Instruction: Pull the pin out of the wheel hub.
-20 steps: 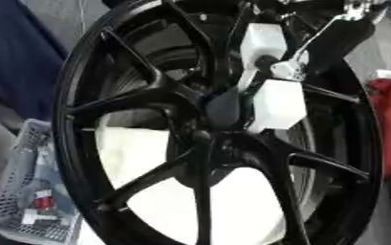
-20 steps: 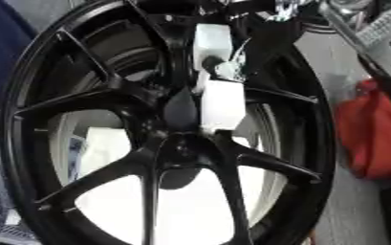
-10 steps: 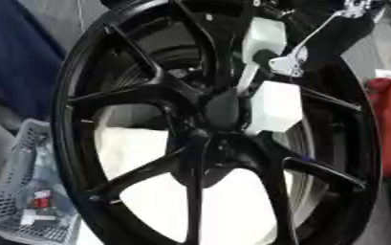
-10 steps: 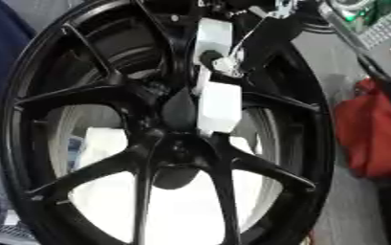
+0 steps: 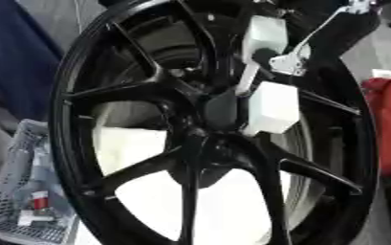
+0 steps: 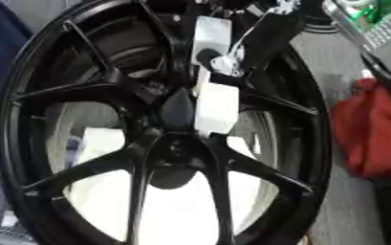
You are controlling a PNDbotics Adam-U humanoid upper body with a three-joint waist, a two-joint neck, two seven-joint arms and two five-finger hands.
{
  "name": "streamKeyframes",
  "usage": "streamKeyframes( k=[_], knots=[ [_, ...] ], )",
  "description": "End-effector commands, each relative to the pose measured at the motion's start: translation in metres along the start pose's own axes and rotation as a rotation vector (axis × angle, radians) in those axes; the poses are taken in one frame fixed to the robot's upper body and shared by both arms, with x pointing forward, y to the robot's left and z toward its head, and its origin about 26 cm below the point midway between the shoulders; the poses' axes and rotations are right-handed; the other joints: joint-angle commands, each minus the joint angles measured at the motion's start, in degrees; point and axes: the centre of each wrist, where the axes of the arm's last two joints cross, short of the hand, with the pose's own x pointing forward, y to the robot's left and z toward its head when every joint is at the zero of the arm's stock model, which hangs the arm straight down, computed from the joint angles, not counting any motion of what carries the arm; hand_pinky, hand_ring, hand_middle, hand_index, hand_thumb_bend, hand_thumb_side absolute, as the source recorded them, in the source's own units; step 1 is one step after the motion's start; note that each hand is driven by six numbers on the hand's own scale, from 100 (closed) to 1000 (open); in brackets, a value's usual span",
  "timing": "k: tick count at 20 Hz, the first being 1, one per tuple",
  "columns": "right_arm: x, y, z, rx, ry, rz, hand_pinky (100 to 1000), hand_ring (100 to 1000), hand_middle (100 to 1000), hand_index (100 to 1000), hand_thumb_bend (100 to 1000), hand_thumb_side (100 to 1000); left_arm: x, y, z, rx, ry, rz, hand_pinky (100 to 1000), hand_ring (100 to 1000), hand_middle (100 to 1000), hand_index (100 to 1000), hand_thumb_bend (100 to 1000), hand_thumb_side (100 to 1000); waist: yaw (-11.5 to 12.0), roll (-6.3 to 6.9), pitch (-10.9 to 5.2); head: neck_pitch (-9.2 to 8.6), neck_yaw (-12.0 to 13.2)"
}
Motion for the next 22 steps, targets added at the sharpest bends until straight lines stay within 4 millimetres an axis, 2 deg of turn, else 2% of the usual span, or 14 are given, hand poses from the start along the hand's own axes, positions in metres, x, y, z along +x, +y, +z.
streamKeyframes(
  k=[1,11,15,19,22],
  knots=[
    [0.008,-0.010,0.011,-0.027,-0.032,0.006,530,220,262,501,100,100,0.005,0.001,-0.001,0.000,-0.020,-0.009,954,544,644,788,167,992,0.07,0.49,-1.86,0.02,-0.01],
    [0.026,-0.029,0.034,-0.125,-0.065,0.054,538,208,256,496,100,100,0.004,0.002,0.000,-0.002,-0.012,-0.012,957,544,645,789,168,991,-0.78,0.51,-2.48,0.36,0.35],
    [0.027,-0.036,0.043,-0.170,-0.065,0.058,541,207,256,496,100,100,0.004,0.003,0.001,0.001,-0.009,-0.012,957,543,645,789,169,991,-1.22,0.64,-2.81,0.48,0.53],
    [0.017,-0.044,0.057,-0.243,-0.017,0.049,542,207,258,500,100,100,0.004,0.005,0.002,0.009,-0.010,-0.015,958,543,646,789,169,990,-1.92,0.85,-3.11,0.77,1.03],
    [-0.003,-0.050,0.073,-0.329,0.066,0.017,543,202,255,499,100,100,0.003,0.006,0.003,0.018,-0.010,-0.018,958,543,646,789,168,990,-2.55,1.03,-3.21,0.78,1.61]
  ],
)
